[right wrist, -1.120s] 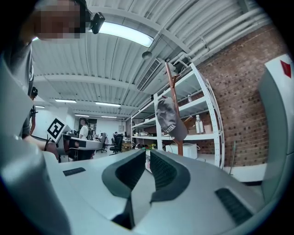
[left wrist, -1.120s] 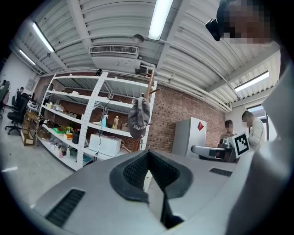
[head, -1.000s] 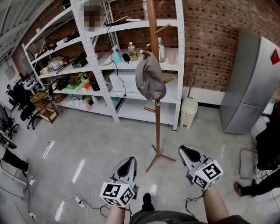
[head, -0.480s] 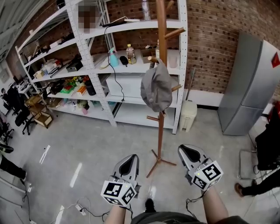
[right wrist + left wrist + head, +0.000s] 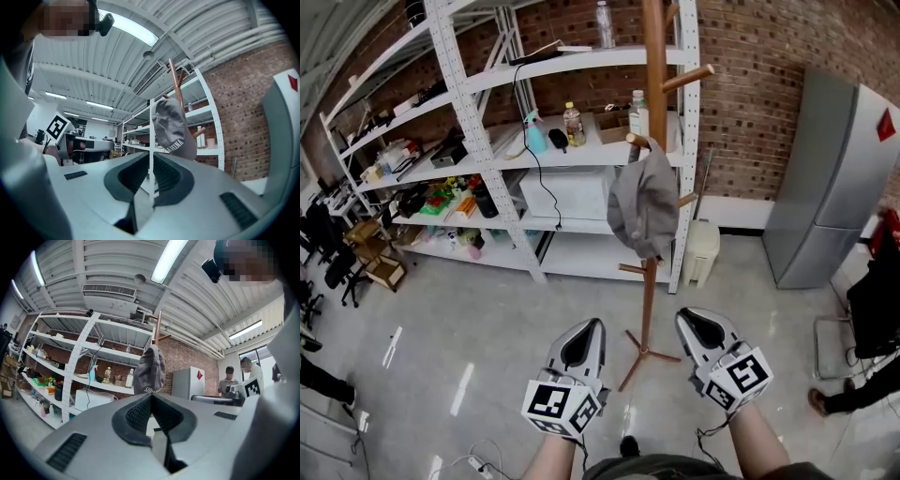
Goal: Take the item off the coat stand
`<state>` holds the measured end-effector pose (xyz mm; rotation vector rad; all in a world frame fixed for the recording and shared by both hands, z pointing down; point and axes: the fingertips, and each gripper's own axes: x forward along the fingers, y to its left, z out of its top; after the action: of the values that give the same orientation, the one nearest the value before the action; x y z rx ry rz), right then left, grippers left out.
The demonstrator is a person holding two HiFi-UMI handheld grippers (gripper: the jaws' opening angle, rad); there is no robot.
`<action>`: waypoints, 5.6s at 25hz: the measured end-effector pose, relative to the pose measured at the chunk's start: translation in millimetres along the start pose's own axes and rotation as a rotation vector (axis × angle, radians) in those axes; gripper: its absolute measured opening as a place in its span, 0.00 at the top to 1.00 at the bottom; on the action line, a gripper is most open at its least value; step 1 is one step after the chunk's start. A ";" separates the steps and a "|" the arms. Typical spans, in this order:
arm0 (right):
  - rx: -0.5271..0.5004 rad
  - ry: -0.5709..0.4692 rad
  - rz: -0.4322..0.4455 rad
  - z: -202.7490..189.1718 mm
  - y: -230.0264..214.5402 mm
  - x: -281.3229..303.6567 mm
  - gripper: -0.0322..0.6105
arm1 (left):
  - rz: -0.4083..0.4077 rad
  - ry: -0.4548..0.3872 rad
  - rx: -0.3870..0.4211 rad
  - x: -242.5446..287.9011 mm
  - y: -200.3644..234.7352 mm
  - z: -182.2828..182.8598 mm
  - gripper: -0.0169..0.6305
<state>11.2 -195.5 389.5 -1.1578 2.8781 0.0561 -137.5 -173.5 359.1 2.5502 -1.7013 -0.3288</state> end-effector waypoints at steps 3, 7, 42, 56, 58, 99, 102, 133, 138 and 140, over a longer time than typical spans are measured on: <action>-0.010 -0.029 -0.023 7.3 4.1 8.4 0.89 | -0.030 -0.012 0.019 10.6 2.3 8.8 0.96; -0.057 -0.051 -0.053 19.1 10.8 21.6 0.89 | -0.049 -0.041 0.031 20.0 7.5 17.6 0.96; -0.149 -0.156 -0.174 102.2 -69.3 87.0 0.84 | -0.093 -0.095 0.064 103.5 34.6 61.9 0.96; -0.194 -0.173 -0.135 119.7 -99.0 126.2 0.69 | -0.101 -0.117 0.098 149.2 47.0 80.2 0.96; -0.201 -0.178 -0.125 119.8 -99.7 129.2 0.69 | -0.101 -0.116 0.098 152.7 49.6 79.2 0.96; -0.238 -0.341 -0.052 173.0 -68.0 131.8 0.89 | -0.108 -0.164 0.117 144.3 51.2 101.9 0.96; -0.236 -0.330 -0.027 169.3 -60.1 133.3 0.89 | -0.102 -0.167 0.111 140.6 52.9 101.0 0.96; -0.185 -0.222 -0.025 107.8 51.6 57.6 0.89 | -0.057 -0.079 -0.020 10.2 47.4 47.3 0.96; -0.165 -0.175 -0.067 88.6 47.9 39.2 0.89 | -0.072 -0.064 -0.044 7.3 40.4 37.5 0.96; -0.147 -0.156 -0.077 79.7 43.0 34.1 0.89 | -0.067 -0.055 -0.057 7.0 37.7 32.5 0.96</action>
<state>-41.4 -184.2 309.0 -1.2266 2.7290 0.3450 -175.8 -192.4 332.7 2.5846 -1.6020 -0.4482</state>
